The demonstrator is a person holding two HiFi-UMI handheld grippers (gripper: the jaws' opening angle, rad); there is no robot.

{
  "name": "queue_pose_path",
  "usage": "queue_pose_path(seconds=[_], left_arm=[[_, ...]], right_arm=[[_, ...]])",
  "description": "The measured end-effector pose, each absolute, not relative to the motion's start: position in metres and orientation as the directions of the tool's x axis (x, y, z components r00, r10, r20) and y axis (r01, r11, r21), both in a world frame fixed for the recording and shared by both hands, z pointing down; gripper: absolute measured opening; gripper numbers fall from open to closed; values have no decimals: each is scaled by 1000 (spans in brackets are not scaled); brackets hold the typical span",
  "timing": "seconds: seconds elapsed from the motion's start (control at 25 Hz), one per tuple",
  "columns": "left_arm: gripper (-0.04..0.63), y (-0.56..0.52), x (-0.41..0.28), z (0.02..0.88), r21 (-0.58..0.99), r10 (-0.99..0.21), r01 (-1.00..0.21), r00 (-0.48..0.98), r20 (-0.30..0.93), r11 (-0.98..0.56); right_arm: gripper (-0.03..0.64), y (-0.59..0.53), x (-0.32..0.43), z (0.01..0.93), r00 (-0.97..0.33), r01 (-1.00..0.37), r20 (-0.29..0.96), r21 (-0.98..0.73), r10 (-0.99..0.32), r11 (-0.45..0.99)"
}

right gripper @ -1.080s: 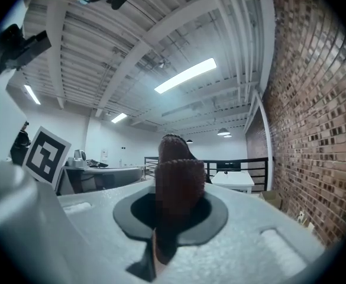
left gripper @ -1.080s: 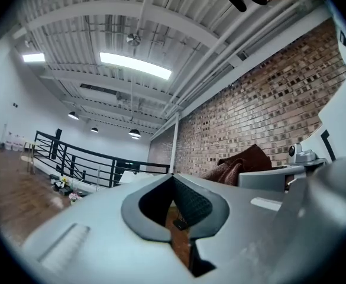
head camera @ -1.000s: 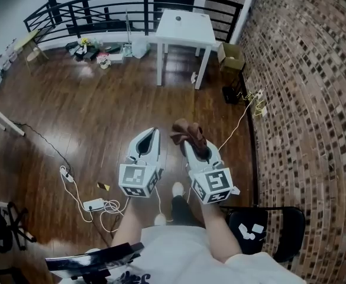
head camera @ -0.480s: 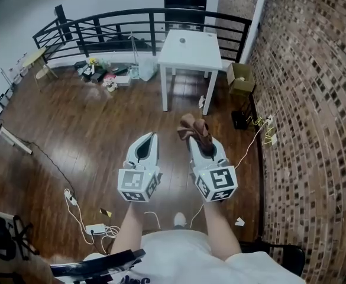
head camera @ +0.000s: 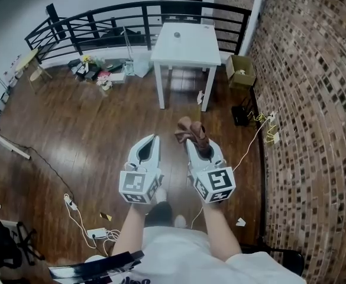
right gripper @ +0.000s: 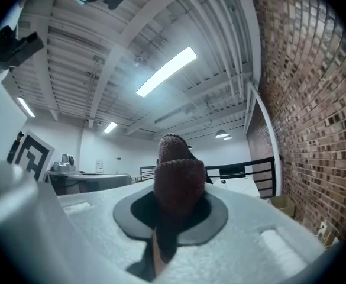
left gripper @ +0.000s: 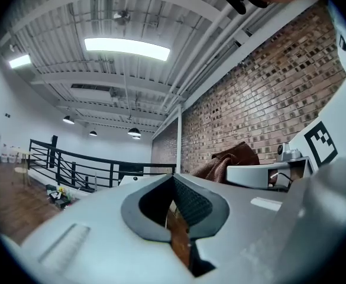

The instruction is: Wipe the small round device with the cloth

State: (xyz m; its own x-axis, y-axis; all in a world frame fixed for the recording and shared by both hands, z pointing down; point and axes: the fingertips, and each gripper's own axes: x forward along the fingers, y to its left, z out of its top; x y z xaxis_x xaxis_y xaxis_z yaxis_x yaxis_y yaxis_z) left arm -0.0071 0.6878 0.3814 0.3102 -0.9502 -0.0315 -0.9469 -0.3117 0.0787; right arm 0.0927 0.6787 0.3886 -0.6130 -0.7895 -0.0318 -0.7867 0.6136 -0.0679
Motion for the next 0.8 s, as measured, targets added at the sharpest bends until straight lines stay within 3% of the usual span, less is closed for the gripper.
queue_pose_path(seconds=[0.8], left_arm=[[15,408,-104,369,160,-927,-913,365,-88,-374]], right_arm=[[29,422,-23,376,-613,-790,1,25,-790,613]])
